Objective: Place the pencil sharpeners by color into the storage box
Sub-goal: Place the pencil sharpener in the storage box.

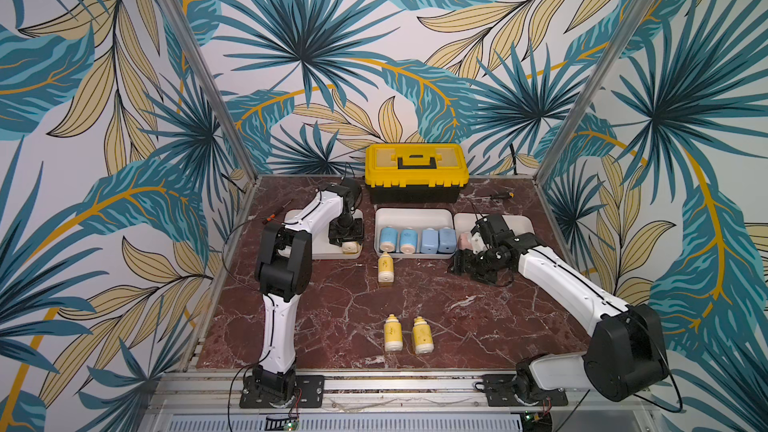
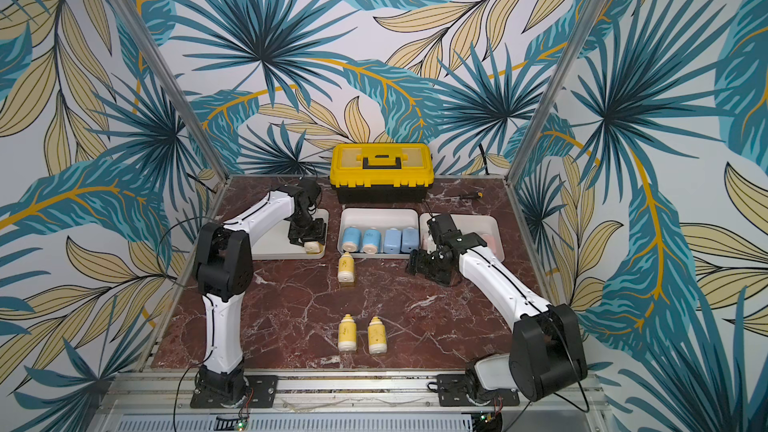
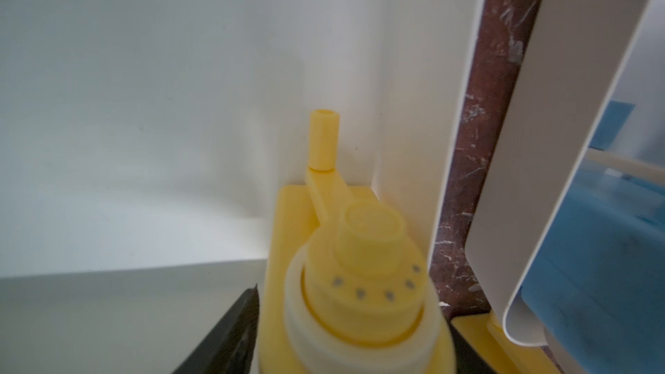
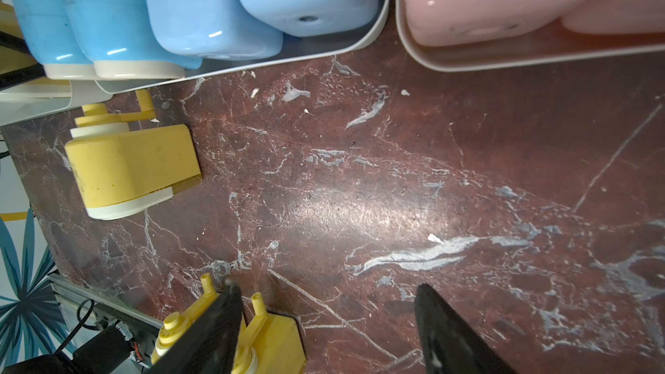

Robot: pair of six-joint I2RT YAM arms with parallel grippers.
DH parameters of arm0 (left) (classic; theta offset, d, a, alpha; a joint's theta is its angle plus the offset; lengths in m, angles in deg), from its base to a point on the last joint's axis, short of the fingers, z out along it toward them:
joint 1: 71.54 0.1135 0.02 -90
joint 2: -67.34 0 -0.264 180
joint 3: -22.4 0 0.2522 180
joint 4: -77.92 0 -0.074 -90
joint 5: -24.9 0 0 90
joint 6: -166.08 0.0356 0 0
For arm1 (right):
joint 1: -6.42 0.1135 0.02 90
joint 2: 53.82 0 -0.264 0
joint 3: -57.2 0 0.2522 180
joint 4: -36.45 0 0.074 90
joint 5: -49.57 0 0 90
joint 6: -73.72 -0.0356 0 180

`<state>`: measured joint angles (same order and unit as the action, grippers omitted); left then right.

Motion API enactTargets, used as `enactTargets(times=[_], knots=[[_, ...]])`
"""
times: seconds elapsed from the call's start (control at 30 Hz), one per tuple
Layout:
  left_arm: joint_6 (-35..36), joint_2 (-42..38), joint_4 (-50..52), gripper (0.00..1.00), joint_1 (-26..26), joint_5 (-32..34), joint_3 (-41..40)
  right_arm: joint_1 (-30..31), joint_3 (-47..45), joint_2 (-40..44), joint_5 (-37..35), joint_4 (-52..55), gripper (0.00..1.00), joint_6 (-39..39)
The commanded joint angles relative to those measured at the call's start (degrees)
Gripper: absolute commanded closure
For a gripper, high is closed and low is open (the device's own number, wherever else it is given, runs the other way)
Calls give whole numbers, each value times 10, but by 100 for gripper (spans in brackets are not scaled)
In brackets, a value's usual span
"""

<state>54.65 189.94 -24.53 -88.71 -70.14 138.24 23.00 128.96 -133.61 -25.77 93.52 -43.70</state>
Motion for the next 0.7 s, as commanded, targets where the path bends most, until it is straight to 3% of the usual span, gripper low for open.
enactTargets(times=[0.0,0.37,0.67], knots=[[-3,3,-1,31,-1,8,21,-1,-9,-5,3,1,23,1],[-17,-21,-2,30,-1,11,43,-1,-10,-2,3,1,23,0],[-35,-87,-2,28,1,72,35,-1,-13,7,4,-2,23,-3]])
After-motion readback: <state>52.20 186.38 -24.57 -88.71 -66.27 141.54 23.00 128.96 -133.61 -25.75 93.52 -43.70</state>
